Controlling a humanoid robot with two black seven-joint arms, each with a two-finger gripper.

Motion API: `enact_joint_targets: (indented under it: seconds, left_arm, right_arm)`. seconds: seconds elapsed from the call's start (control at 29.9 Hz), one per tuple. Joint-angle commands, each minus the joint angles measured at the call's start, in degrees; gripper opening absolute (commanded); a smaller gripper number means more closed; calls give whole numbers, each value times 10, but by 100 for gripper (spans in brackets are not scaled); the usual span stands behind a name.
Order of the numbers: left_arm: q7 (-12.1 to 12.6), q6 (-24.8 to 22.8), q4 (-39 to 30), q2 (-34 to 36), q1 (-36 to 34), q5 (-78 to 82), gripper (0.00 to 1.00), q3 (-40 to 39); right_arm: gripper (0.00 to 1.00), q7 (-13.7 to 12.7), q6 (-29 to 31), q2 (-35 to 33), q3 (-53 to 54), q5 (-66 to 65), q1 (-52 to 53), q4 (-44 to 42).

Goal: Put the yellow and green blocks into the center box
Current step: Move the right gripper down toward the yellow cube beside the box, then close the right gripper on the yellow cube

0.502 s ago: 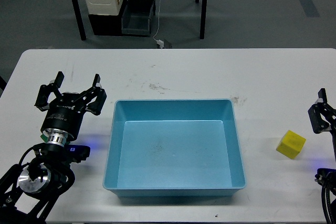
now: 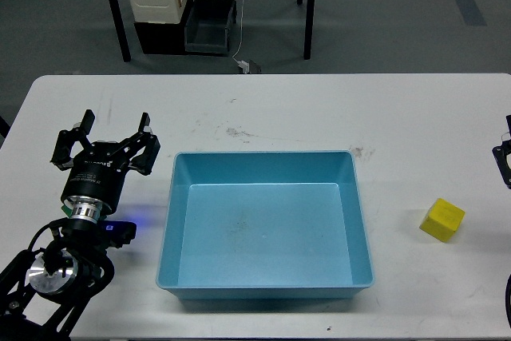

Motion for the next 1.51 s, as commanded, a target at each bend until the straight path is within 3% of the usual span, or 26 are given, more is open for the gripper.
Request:
enact_joint_targets:
  seconds: [0.0,0.13,0.2,0.27,0.3,0.5,0.7,0.77,0.84,1.2,1.47]
  left_arm:
    - [0,0,0,-1,0,0,100,-1]
    - [0,0,2,-2,-2,0,100,-1]
    - [-1,0,2,-2,-2,0,100,-2]
    - [0,0,3,-3,-2,0,100,-6]
    - [0,0,3,-4,-2,0,100,-10]
    - [0,0,10,-4,-2,0,100,-12]
    - [0,1,11,-4,-4,1,100,-12]
    - [0,1,11,-4,-4,1,100,-12]
    - [0,1,11,-4,-2,1,100,-12]
    - [0,6,11,-11,-2,1,100,-12]
    - [0,7,18,-13,-1,1,100,-10]
  right_arm:
    - [100,1,0,-55,-11,-363,60,0]
    - [100,16,-1,-133,-60,-550,127,-4]
    - [100,67,-1,-195,-111,-591,171,-18]
    - [99,138,-1,-256,-182,-613,211,-50]
    - [99,144,-1,-287,-221,-624,239,-57]
    - [99,144,-1,-397,-465,-785,428,-59]
    - [99,144,5,-386,-674,-929,594,-74]
    - [99,144,34,-371,-734,-936,639,-87]
    - [99,144,99,-353,-780,-936,685,-98]
    - [98,144,113,-269,-865,-960,723,-102]
    - [98,144,113,-265,-927,-1004,733,-123]
